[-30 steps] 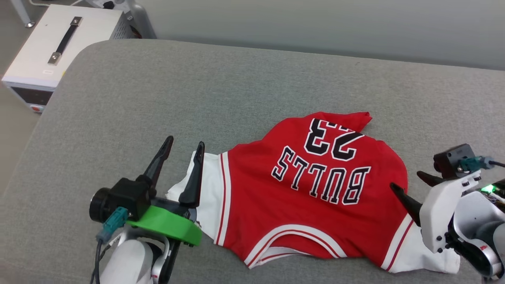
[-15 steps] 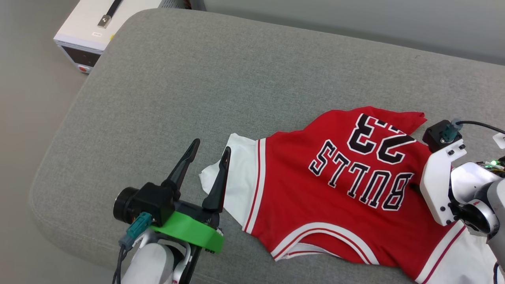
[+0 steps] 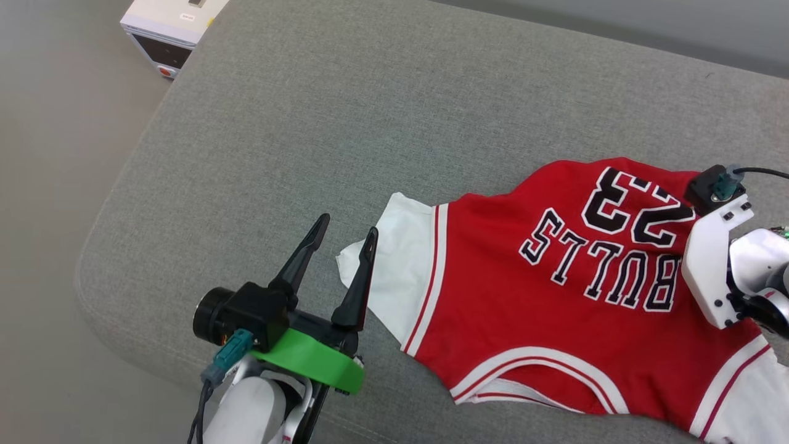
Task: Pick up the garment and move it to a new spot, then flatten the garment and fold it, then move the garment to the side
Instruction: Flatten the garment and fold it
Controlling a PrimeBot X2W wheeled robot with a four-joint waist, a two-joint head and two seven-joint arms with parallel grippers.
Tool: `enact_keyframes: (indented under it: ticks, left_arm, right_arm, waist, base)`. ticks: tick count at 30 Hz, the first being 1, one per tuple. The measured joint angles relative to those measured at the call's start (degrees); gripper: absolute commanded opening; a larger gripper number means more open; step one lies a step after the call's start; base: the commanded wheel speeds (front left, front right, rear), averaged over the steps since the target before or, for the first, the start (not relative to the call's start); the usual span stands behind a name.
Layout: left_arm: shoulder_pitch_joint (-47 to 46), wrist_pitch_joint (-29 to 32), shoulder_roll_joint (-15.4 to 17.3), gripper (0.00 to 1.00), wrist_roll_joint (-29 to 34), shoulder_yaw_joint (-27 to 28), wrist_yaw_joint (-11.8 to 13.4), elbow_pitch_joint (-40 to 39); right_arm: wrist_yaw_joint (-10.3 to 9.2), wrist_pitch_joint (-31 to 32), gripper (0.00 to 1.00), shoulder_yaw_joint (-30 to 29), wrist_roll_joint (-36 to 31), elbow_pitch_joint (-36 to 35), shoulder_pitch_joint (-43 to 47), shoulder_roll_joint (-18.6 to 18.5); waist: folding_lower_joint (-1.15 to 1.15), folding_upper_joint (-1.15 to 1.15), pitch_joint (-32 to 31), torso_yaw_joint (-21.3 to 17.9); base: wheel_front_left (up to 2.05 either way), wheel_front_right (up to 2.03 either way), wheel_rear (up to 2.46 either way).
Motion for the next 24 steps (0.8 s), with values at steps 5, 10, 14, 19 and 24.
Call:
enact_keyframes:
  ticks: [5, 10, 14, 19, 24]
  left_arm:
    - [-0.6, 0.0, -0.3, 1.00, 0.0, -0.5, 0.0, 0.1]
    - [-1.4, 0.0, -0.7, 1.00, -0.2, -0.9, -0.2, 0.1]
    - [-1.7, 0.0, -0.8, 1.00, -0.2, -1.1, -0.2, 0.1]
    - [-2.4, 0.0, -1.1, 1.00, -0.2, -1.1, -0.2, 0.4]
    - [-2.4, 0.0, -1.2, 1.00, -0.2, -0.4, -0.2, 1.1]
  right_arm:
    - [0.00, -2.0, 0.00, 3.0, -0.2, 2.0, -5.7, -3.2]
    - [0.00, -4.6, 0.00, 8.3, -0.8, 4.2, -13.7, -6.8]
    - [0.00, -7.9, 0.00, 13.3, -1.6, 7.5, -18.9, -8.2]
    - [0.00, -11.8, 0.15, 17.1, -0.8, 14.5, -21.8, -7.4]
    - [-0.01, -17.9, 1.00, 17.2, 1.3, 20.0, -22.0, -4.5]
  waist:
    - [0.00, 0.00, 0.3, 0.8]
    - [0.00, 0.00, 1.1, 1.8]
    - [0.00, 0.00, 2.0, 2.7]
    - [0.01, 0.00, 2.7, 3.8]
    - [0.01, 0.00, 2.0, 3.6]
  base:
    - [0.00, 0.00, 0.00]
    - [0.00, 0.00, 0.00]
    - [0.00, 0.00, 0.00]
    - [0.00, 0.00, 0.00]
    - [0.00, 0.00, 0.00]
